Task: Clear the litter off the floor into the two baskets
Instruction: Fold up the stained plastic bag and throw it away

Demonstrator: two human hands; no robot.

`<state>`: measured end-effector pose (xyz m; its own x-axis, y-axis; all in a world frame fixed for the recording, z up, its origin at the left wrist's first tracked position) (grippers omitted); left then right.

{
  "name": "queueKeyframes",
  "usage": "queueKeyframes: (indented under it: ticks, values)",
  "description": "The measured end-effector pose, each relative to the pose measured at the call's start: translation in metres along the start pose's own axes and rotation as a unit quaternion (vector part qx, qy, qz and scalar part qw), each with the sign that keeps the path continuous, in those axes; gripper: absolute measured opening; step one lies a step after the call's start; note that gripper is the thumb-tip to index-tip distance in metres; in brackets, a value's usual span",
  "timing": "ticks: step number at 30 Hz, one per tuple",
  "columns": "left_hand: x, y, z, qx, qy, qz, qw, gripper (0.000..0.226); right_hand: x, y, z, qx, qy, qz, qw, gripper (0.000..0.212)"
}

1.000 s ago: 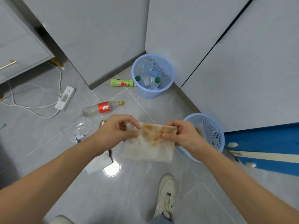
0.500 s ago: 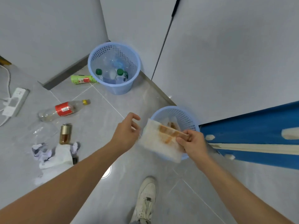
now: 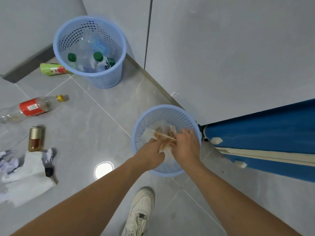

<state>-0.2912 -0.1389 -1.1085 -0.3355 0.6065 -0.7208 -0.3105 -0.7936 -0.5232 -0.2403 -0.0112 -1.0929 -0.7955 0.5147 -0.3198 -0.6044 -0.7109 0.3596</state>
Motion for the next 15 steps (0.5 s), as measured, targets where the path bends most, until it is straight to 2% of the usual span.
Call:
queueKeyframes:
  ticks: [2, 6, 10, 14, 15]
  values:
    - [0.016, -0.004, -0.009, 0.076, 0.028, -0.006, 0.997, 0.061, 0.01, -0.006, -0.007, -0.04, -0.001, 0.02, 0.999, 0.03]
    - [0.035, -0.011, -0.02, 0.195, 0.029, -0.015, 0.98, 0.062, 0.017, -0.014, -0.035, -0.032, 0.03, 0.041, 0.998, 0.036]
    - [0.044, -0.006, -0.036, 0.288, 0.044, 0.005, 0.957, 0.07, 0.012, -0.026, -0.077, 0.058, 0.143, -0.007, 0.988, 0.05]
    - [0.059, 0.004, -0.046, 0.356, 0.116, 0.03, 0.927, 0.069, 0.03, -0.043, -0.108, 0.064, 0.249, -0.016, 0.966, 0.064]
    - [0.066, 0.007, -0.048, 0.37, 0.14, 0.034, 0.918, 0.068, 0.037, -0.052, -0.122, 0.1, 0.277, -0.027, 0.955, 0.071]
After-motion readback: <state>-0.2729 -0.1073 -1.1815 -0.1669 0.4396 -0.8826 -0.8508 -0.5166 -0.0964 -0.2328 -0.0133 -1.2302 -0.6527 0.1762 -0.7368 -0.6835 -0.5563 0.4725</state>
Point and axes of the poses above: each hand's wrist, its own x-axis towards the middle knuckle, its own z-axis out of the back of the hand, y = z × x, the point moved 5 cm from there along x, towards the middle knuckle, and after that the axes turned 11 degrees about x, right-handed, at the moved point
